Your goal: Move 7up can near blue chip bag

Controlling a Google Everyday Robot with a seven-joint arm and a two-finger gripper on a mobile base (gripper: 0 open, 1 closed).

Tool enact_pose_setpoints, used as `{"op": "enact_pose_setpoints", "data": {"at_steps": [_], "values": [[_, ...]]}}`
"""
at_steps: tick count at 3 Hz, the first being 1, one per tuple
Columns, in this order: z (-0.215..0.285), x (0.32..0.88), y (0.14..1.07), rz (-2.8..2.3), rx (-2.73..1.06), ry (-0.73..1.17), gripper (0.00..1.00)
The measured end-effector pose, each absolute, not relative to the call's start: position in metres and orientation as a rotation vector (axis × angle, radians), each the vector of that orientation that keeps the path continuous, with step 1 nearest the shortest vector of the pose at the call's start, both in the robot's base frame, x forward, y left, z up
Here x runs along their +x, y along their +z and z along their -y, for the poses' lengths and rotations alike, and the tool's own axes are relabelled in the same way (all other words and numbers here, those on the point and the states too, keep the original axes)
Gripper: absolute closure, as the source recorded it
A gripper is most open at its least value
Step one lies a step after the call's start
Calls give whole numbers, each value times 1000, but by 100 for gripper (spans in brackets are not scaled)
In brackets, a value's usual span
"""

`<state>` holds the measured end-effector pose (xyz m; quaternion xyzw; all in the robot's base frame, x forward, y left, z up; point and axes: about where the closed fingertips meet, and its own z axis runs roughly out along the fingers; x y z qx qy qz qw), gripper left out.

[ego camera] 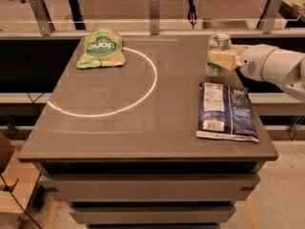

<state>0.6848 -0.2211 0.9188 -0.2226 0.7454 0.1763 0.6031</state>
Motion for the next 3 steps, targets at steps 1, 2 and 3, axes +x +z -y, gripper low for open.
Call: {"op": "enact_pose_setpoints", "data": {"at_steps": [1,2,3], "values": [[225,678,906,-1724,-501,413,35],[227,673,896,-1717,-497,415,12],[227,670,890,-1711,-499,418,0]]}}
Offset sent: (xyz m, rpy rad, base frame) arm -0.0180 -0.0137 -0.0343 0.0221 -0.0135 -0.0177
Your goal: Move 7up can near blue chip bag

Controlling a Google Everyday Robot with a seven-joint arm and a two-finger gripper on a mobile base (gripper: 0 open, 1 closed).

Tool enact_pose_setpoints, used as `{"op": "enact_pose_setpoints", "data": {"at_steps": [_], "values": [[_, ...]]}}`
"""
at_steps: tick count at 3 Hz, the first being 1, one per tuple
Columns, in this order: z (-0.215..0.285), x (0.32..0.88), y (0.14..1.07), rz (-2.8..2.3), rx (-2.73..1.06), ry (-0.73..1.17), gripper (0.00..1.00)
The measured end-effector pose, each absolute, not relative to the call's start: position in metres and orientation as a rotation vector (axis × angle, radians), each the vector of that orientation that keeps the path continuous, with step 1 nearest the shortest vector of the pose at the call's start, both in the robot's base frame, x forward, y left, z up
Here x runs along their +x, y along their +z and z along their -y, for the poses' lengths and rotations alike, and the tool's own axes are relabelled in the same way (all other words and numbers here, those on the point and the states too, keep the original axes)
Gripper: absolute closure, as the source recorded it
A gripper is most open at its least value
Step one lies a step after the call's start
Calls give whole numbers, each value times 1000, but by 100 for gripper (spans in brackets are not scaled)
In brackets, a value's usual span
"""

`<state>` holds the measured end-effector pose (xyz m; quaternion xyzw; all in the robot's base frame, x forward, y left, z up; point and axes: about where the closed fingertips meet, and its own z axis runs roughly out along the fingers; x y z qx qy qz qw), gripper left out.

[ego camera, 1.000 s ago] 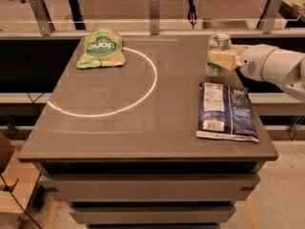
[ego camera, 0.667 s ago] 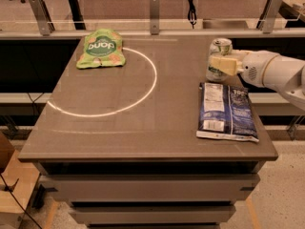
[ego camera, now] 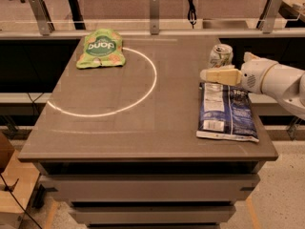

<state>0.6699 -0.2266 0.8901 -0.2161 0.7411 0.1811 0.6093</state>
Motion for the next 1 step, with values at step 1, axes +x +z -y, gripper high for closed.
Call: {"op": "enact_pose_setpoints", "data": {"at_steps": [1], "values": [[227,670,890,-1711,-499,418,0]]}}
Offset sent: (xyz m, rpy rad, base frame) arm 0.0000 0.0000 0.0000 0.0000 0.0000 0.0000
